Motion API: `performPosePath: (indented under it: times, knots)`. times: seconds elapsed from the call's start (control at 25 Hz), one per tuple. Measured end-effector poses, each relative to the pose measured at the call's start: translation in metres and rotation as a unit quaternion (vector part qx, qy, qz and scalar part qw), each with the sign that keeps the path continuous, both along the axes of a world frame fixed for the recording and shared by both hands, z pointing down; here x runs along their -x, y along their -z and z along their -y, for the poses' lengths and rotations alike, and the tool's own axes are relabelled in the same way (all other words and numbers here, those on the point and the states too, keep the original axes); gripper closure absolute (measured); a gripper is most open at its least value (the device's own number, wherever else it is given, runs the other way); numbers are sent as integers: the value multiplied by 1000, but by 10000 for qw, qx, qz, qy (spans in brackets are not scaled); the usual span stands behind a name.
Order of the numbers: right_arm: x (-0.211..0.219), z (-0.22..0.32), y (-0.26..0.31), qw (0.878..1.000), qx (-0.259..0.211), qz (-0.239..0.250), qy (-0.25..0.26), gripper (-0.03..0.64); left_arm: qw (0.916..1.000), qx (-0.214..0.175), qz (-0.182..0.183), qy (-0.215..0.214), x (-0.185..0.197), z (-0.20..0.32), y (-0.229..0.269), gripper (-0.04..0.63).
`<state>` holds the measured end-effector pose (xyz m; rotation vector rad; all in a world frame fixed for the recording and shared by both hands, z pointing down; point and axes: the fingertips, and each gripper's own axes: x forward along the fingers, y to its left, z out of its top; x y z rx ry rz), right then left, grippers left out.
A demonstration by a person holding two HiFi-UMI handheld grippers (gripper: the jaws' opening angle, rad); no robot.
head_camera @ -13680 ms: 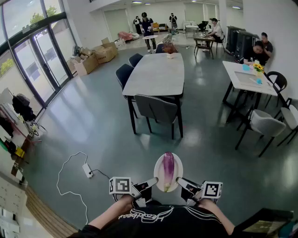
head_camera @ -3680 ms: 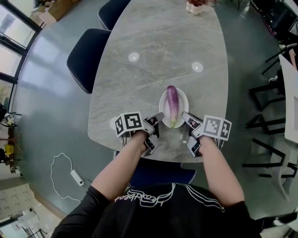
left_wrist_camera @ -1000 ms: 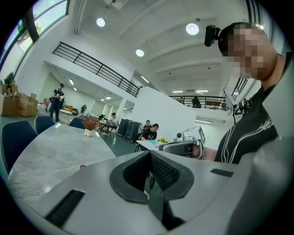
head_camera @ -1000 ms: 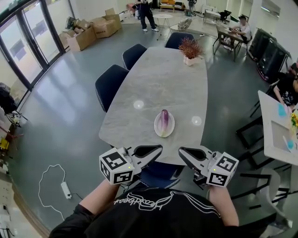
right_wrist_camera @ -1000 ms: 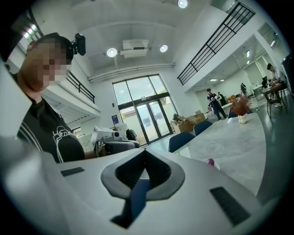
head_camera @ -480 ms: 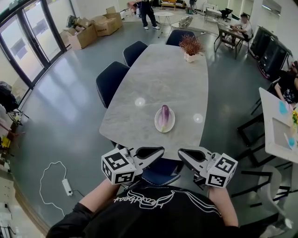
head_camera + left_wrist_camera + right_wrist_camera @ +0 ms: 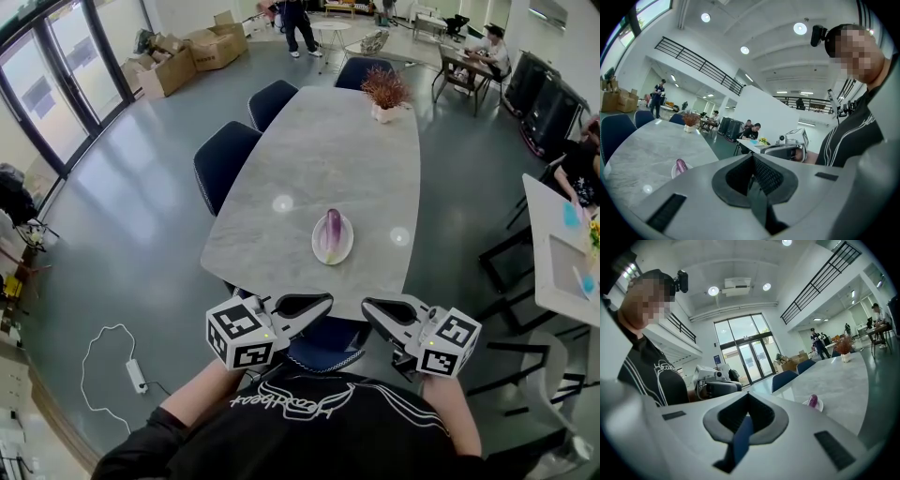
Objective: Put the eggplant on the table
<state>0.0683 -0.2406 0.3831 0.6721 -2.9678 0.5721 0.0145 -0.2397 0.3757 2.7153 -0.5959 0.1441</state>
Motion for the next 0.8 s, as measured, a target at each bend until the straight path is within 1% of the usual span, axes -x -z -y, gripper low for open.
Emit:
performPosePath:
  times: [0.32,0.8]
  knots:
    - [-2,0,-1,10000,52,28,-36,611,10000,-4,-20,-45,-4,0,0,588]
    - [6,2,-4,9999,93,97,-43,611,9998,114,-173,9,7,2,-5,588]
